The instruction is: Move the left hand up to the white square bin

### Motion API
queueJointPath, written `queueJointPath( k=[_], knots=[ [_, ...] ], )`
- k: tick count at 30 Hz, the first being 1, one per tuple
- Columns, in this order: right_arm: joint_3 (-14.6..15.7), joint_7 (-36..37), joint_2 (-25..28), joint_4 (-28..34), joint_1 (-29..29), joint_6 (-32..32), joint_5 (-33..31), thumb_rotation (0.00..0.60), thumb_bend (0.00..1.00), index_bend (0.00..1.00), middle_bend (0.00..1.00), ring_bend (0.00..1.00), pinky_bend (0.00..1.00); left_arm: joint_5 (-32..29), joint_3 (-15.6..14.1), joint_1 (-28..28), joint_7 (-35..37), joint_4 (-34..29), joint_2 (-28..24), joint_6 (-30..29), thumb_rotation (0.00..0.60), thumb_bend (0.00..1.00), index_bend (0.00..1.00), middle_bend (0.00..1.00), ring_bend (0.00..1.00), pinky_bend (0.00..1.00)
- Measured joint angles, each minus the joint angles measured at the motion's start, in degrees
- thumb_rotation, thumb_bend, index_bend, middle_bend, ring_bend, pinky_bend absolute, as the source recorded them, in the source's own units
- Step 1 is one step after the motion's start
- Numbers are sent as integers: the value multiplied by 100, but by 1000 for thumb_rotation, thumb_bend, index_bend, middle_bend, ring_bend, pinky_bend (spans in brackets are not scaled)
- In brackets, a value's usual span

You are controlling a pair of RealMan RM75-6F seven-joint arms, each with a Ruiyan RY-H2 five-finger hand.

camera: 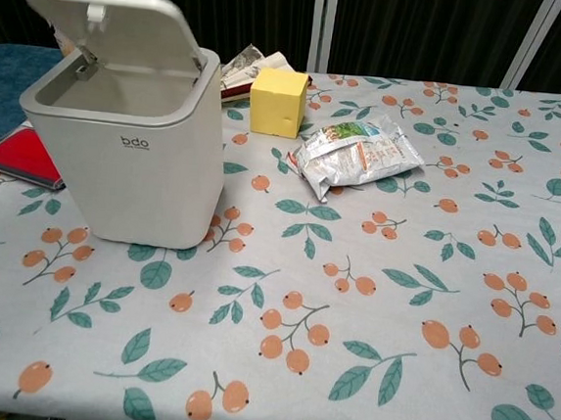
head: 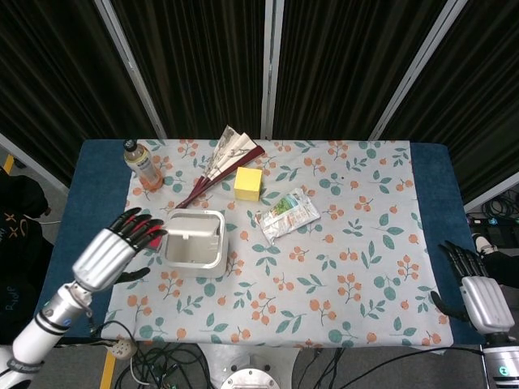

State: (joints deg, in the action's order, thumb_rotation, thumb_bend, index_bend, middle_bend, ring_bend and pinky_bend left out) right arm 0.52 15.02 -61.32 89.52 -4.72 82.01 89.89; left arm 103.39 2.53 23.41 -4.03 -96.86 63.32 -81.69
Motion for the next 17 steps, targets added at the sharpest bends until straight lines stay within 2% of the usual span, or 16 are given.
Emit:
queueJointPath(
  k=[5,13,17],
  knots=[
    [-65,34,98,9,30,208,61,600,258,0,0,0,0,-479,11,-691,186,28,-252,-760,600,28,208,167,145,91],
    [-66,275,180,21,53,588,478,600,257,0,0,0,0,-1618,-290,-1533,171,313,-139,-783,600,29,208,167,145,56],
    [-57,255,195,50,44,619,539,600,258,0,0,0,0,-1810,-382,-1841,-56,391,102,-902,600,28,208,167,145,53]
  ],
)
